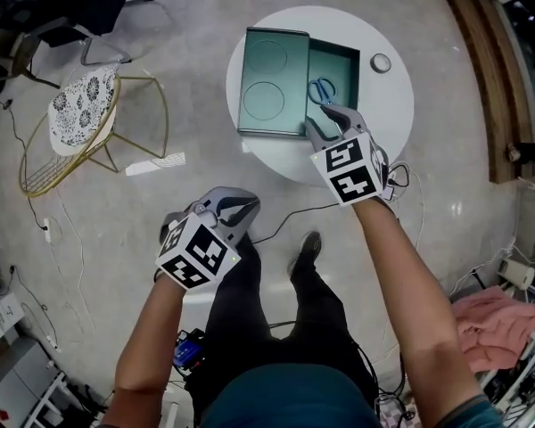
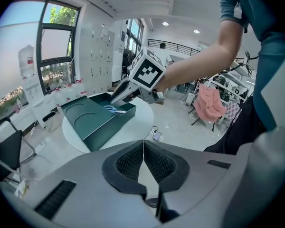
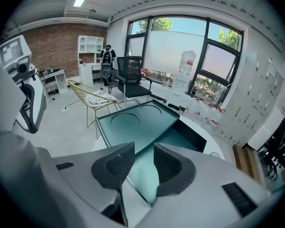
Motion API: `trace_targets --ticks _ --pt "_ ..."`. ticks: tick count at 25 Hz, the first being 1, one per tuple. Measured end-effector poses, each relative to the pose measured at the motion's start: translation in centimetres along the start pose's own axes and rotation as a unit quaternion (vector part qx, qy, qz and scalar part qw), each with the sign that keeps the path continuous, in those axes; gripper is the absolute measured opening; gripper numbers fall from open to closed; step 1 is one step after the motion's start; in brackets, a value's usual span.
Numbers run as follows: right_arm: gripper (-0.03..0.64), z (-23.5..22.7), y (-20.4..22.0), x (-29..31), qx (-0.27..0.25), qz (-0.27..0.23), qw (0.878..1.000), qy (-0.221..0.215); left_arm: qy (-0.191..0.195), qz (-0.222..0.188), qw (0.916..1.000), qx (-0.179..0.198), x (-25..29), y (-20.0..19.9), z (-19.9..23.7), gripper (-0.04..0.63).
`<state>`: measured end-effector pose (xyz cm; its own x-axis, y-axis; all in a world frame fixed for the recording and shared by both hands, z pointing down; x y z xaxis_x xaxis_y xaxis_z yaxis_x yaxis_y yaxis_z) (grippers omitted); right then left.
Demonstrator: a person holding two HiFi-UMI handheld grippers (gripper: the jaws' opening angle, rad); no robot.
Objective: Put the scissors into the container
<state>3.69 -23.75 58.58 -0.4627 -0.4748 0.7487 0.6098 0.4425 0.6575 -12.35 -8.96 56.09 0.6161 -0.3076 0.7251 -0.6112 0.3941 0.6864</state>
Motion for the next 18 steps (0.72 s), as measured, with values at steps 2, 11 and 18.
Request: trace_targets --ticks 2,11,18 --pt "0.133 0.1 -0.7 -0.4 -0.003 -0.002 1.000 0.001 -0.007 -0.002 1.0000 -0.001 -0.7 -0.2 0.3 0.018" --pt "0.128 1.1 -4.3 -4.0 -0.011 -0.022 1.000 0.011 -0.048 -0.018 0.9987 -0.003 -5.3 -1.7 1.6 0.018" --pt "0.082 2.5 -7.7 -10.2 -0.004 -0.065 0.998 0.019 -0.078 -0.037 0.9962 0.001 -10.3 -4.0 1.3 0.018"
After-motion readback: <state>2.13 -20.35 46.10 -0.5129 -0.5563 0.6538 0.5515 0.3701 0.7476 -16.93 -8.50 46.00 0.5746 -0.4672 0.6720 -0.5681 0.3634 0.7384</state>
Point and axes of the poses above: the fingertips, and each gripper's own axes: x forward along the fingers, z to its left, y out of its underside, the point moved 7 cm from there along -x, backward along the fingers, and after that the axes turned 6 degrees about -y, right-handed, at the moved point
